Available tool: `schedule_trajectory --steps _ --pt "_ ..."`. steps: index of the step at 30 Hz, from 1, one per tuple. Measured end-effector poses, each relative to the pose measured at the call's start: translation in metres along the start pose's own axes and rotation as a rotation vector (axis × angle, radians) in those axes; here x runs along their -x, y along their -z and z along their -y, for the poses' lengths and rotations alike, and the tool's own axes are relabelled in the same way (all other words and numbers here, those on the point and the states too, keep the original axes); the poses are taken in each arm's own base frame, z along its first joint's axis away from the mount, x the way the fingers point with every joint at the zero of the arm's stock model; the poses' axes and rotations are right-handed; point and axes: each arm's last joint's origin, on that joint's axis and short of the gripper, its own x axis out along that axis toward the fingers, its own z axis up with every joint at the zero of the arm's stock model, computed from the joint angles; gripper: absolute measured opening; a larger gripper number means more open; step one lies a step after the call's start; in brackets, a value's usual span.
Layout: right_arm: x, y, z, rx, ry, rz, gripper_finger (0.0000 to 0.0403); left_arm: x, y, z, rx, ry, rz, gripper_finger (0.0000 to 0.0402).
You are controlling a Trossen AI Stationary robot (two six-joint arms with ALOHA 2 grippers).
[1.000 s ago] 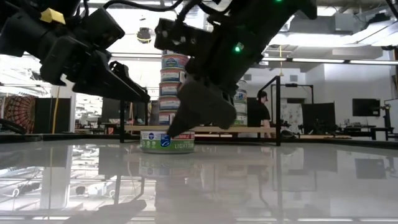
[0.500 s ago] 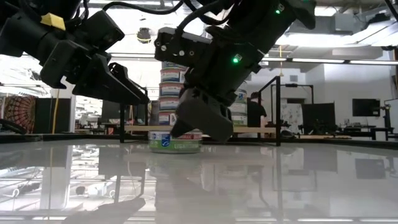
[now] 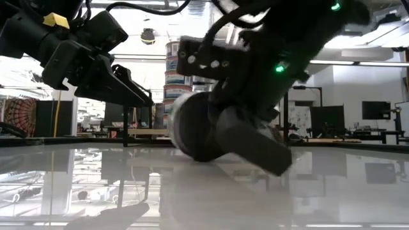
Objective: Stack canned seafood by type on shelf
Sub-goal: Stack the green tuna can on top of the other green tuna can on the shelf
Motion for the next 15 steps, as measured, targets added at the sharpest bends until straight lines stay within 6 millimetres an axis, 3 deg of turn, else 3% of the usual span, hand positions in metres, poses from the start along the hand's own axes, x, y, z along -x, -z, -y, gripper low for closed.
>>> schedule_trajectory --steps 9,15 --pt "0.004 -0.002 0.001 -0.031 0.007 0.014 0.0037 0.0 0.0 0.0 0.005 0.016 -0.001 0.0288" --pt "0.028 -0.006 0.018 -0.085 0.014 0.0 0.0052 0.001 0.005 0.007 0.037 0.246 -0.065 0.0288"
